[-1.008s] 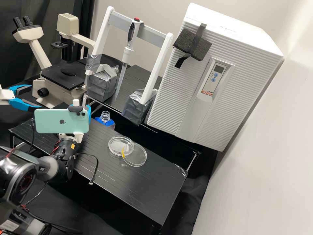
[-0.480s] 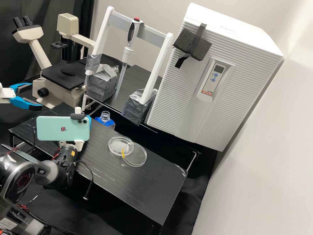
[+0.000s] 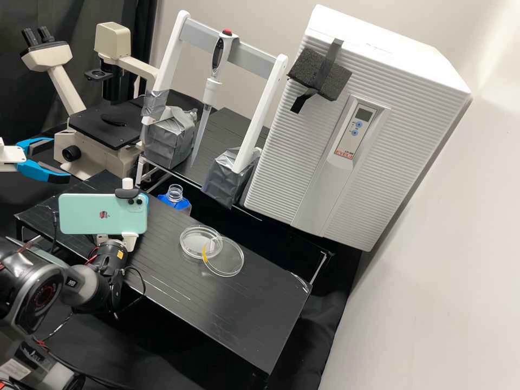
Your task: Open the bottle
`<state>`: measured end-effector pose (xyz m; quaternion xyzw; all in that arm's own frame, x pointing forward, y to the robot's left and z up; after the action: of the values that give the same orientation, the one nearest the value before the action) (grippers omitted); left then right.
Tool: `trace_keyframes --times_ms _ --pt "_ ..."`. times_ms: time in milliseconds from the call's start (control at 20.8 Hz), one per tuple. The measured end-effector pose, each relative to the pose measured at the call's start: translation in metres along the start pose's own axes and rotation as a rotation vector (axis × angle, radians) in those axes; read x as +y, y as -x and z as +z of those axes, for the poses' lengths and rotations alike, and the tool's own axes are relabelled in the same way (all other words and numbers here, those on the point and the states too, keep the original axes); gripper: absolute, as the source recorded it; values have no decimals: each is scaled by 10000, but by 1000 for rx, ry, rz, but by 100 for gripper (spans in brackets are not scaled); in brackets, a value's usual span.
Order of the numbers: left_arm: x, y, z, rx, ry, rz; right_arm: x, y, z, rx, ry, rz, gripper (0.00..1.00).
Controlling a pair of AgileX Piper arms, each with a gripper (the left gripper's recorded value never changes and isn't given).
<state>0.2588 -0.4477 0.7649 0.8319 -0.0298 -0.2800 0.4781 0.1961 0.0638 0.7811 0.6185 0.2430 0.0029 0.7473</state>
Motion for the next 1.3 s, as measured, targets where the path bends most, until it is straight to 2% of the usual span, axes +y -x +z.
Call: trace_keyframes --times_ms 192,528,816,960,1008,1296 --pt "0 0 0 0 0 0 -15 -10 -12 4 -4 -5 0" --pt "0 0 0 0 0 0 -20 -24 23 -17 -17 4 0" --pt "5 1 2 0 -1 2 40 -23 124 -64 4 39 0" --pt "5 1 2 0 -1 2 61 -30 131 -66 7 46 0" --pt "5 1 2 0 -1 2 59 -32 133 -67 8 45 100" --pt "5 1 2 0 -1 2 49 -49 130 -66 6 43 100"
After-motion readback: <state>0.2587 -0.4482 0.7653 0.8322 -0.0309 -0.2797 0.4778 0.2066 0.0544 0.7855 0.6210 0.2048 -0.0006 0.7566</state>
